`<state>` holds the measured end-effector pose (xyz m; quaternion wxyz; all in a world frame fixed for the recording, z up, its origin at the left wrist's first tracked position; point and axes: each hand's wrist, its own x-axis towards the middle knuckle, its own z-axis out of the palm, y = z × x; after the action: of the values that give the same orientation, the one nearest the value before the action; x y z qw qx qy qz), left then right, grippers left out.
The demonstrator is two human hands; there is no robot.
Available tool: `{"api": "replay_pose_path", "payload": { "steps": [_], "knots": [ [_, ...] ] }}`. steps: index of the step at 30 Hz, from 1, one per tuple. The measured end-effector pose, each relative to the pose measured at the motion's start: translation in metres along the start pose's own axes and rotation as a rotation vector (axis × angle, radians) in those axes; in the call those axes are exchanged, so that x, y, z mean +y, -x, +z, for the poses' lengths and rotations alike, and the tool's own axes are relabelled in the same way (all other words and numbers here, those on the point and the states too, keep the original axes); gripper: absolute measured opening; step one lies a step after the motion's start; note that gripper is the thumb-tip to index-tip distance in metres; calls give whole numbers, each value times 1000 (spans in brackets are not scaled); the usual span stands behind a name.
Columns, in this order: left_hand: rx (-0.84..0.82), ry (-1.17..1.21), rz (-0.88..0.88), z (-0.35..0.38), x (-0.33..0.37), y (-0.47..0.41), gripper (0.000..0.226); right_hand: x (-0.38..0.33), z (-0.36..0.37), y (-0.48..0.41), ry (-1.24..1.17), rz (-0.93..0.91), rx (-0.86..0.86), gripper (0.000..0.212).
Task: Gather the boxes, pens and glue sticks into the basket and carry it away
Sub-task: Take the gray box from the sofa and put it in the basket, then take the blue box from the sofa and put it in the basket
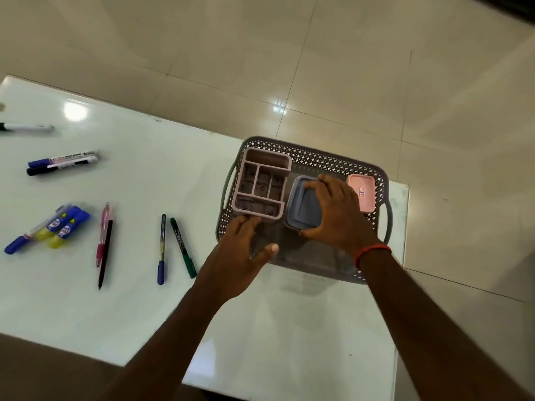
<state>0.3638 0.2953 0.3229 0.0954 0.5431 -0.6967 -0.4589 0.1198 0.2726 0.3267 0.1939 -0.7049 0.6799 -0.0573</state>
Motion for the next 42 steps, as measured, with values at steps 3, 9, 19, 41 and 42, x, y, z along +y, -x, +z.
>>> {"api": "replay_pose_path", "payload": {
  "steps": [3,9,19,41,42],
  "knots": [
    [13,23,-42,5,-7,2,92,6,7,-19,17,-3,-25,97],
    [61,27,-46,9,-12,12,93,18,15,-40,41,-11,-35,83],
    [129,-80,-78,-7,-9,38,88,4,9,-6,57,-19,9,65],
    [199,-148,-194,-119,51,225,66,-178,-127,118,48,-250,-82,43],
    [206,-138,-203,-124,56,236,63,-187,-135,122,45,-261,-89,41]
  ]
}}
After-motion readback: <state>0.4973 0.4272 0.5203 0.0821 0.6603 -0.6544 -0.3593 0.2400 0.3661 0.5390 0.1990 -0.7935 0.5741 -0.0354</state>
